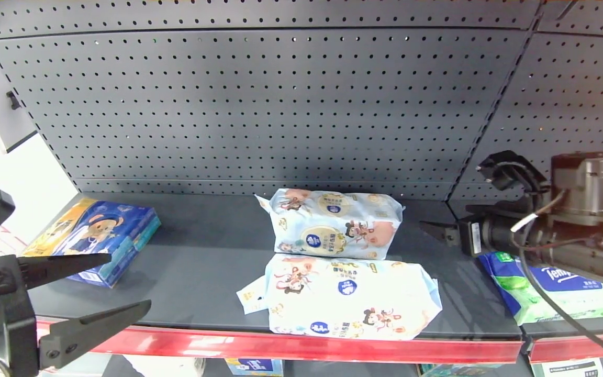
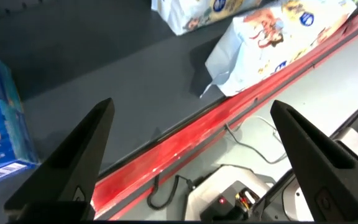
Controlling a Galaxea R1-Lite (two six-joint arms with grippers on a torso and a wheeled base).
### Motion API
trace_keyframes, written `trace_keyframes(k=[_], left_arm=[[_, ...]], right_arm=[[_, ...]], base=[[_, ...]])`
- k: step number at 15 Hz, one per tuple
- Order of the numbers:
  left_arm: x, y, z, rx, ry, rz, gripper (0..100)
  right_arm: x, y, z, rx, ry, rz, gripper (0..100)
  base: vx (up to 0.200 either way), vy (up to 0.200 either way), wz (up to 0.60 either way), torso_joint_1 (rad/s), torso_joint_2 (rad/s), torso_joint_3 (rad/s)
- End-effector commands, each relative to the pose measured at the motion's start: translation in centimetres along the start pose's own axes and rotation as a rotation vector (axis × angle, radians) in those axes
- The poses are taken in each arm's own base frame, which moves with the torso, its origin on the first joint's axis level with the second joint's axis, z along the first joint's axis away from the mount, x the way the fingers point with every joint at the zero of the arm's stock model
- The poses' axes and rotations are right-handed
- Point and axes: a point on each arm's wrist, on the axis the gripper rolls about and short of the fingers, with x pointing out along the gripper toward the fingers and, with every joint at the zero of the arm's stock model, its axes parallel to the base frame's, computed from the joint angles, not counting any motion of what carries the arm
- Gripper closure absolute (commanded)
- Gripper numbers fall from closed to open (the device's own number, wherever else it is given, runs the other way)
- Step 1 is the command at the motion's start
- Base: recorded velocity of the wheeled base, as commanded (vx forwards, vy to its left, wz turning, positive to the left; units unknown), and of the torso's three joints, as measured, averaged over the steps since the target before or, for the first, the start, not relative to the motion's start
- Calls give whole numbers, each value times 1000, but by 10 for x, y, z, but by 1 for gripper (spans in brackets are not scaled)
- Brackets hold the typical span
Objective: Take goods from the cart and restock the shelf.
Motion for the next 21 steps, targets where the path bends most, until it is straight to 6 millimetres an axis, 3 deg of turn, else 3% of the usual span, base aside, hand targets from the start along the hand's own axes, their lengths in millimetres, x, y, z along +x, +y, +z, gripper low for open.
trace_keyframes(k=[1,4,8,14,21], left_arm=[[19,4,-1,-18,69,-35,0],[41,-2,-4,-8,148,-127,0],[68,-1,-8,-9,215,-165,0],[111,3,-12,45,237,-207,0],[143,10,-18,48,244,-212,0]], right_arm=[[-74,-6,-7,13,-143,-66,0],[-123,-6,-19,23,-265,-155,0],[-156,-7,-46,46,-322,-258,0],[-165,-10,-51,53,-318,-289,0],[-162,-9,-52,51,-303,-285,0]], base=[[0,0,0,0,0,0],[0,0,0,0,0,0],[0,0,0,0,0,0],[0,0,0,0,0,0],[0,0,0,0,0,0]])
